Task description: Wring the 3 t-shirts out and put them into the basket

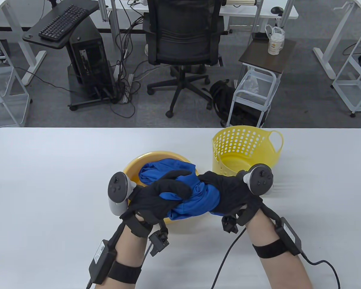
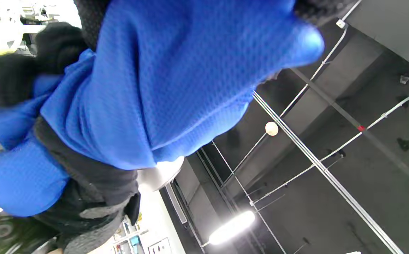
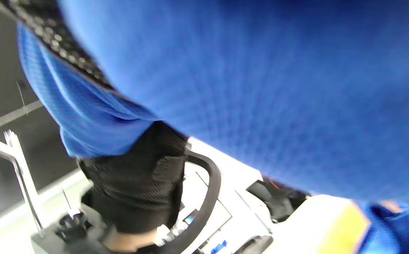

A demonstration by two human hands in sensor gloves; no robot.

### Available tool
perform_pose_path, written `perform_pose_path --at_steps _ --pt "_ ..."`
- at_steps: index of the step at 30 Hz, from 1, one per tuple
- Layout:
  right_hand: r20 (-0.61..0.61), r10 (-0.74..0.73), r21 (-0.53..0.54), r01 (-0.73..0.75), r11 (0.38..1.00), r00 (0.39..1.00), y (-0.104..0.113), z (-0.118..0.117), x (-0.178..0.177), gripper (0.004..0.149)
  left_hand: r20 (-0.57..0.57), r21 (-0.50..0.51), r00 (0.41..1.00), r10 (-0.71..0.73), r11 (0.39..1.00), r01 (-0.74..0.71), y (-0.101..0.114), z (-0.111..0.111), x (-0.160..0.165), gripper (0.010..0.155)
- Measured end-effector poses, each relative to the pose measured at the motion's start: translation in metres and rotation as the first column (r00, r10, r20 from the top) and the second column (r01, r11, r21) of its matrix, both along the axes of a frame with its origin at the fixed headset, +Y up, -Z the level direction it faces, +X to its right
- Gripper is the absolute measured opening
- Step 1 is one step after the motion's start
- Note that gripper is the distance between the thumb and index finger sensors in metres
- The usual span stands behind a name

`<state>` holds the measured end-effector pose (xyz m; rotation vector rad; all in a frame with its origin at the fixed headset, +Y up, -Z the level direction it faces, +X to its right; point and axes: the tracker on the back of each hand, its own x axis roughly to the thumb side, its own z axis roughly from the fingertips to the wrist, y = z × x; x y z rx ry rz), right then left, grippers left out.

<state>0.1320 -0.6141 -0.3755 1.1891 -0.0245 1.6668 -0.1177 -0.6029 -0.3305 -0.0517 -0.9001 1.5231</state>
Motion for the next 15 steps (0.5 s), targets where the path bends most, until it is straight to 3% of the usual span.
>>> perform_pose_path --at_steps 2,4,6,10,11,12,13,14,15 --pt "0.063 0.056 -0.042 -0.053 0.998 0.996 -0.002 0.001 0.0 0.075 -0.057 0.019 0.997 -0.043 0.999 0.044 0.0 0.0 -0.005 0.037" --pt "0.338 0.156 0.093 -0.198 0.976 0.928 0.005 0.004 0.002 0.076 -0.096 0.05 0.986 -0.139 0.988 0.144 0.0 0.001 -0.011 0.044" --pt "0.56 0.219 0.235 -0.407 0.882 0.799 0.012 0.009 0.003 0.077 -0.104 0.03 0.967 -0.234 0.971 0.238 0.0 0.004 -0.011 0.058" --pt "0.747 0.175 0.362 -0.612 0.703 0.641 0.011 0.026 -0.012 0.074 -0.324 0.003 0.894 -0.311 0.944 0.329 0.0 0.011 -0.001 0.068" --pt "0.782 0.156 0.382 -0.663 0.644 0.603 0.011 0.03 -0.018 0.074 -0.404 0.022 0.844 -0.353 0.919 0.395 0.003 0.014 0.005 0.077" --pt "0.792 0.146 0.386 -0.672 0.632 0.593 0.01 0.031 -0.02 0.073 -0.459 0.042 0.796 -0.395 0.885 0.463 0.005 0.017 0.009 0.086" --pt "0.797 0.129 0.393 -0.668 0.632 0.59 0.01 0.033 -0.022 0.072 -0.574 0.066 0.681 -0.456 0.802 0.593 0.008 0.022 0.014 0.095" --pt "0.793 0.127 0.387 -0.654 0.65 0.596 0.011 0.033 -0.022 0.072 -0.686 0.095 0.543 -0.484 0.68 0.727 0.01 0.027 0.023 0.104" --pt "0.787 0.127 0.374 -0.631 0.679 0.603 0.012 0.032 -0.02 0.071 -0.744 0.101 0.454 -0.491 0.589 0.802 0.01 0.031 0.029 0.11"
